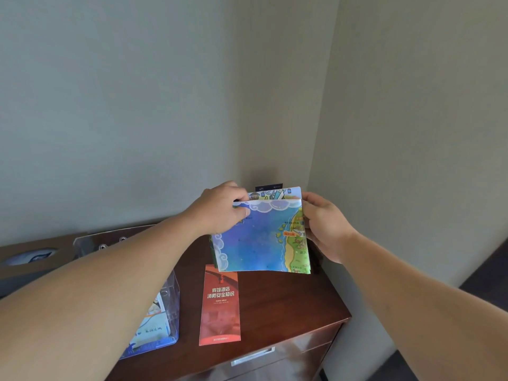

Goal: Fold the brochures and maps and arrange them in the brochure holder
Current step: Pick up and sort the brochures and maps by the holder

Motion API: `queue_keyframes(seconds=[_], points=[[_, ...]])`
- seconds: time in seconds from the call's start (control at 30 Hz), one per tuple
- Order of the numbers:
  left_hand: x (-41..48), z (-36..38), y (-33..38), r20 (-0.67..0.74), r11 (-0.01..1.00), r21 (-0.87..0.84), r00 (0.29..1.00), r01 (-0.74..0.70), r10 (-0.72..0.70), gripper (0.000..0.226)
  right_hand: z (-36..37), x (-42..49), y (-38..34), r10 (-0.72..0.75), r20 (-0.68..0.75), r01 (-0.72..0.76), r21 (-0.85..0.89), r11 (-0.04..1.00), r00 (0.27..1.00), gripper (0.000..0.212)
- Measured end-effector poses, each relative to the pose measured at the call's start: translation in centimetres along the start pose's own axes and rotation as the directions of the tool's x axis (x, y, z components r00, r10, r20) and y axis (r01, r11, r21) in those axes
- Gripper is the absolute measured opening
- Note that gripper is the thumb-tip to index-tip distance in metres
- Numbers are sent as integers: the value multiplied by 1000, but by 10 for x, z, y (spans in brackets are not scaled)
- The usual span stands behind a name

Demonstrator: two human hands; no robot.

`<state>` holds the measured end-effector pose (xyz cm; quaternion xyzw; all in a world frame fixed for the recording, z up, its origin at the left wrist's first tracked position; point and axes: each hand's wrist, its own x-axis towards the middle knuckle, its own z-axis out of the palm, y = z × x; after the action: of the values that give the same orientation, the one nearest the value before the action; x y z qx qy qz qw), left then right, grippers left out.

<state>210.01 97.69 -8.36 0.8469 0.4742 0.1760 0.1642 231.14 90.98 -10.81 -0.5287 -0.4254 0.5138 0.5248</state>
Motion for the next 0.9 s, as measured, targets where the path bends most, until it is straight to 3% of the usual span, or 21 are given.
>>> queue_keyframes(seconds=[0.13, 0.23, 0.47, 0.6, 0.73, 0.9], points=[[3, -6, 0, -36, 1000, -8, 999, 29, -29, 12, -2, -2, 1, -90, -64, 96, 96, 991, 994, 31], [5, -9, -2, -43, 998, 3, 997, 57, -57, 13, 1, -6, 5, -136, -32, 136, 12, 991, 990, 20], [7, -16, -6, -80, 998, -44, 996, 38, -42, 15, 2, -11, 13, -50, -35, 42, -198, 979, 998, 11], [8, -23, -6, -123, 991, -132, 992, 25, -41, 20, -3, -9, 13, -94, -101, 68, -234, 970, 990, 5], [9, -44, -23, -309, 987, -139, 943, 83, -122, 19, -28, -11, 12, -126, -212, 99, -136, 986, 969, 8], [12, -65, -48, -321, 961, -183, 911, 208, -259, 23, -71, -21, 12, -83, -254, 90, 17, 996, 964, 18]])
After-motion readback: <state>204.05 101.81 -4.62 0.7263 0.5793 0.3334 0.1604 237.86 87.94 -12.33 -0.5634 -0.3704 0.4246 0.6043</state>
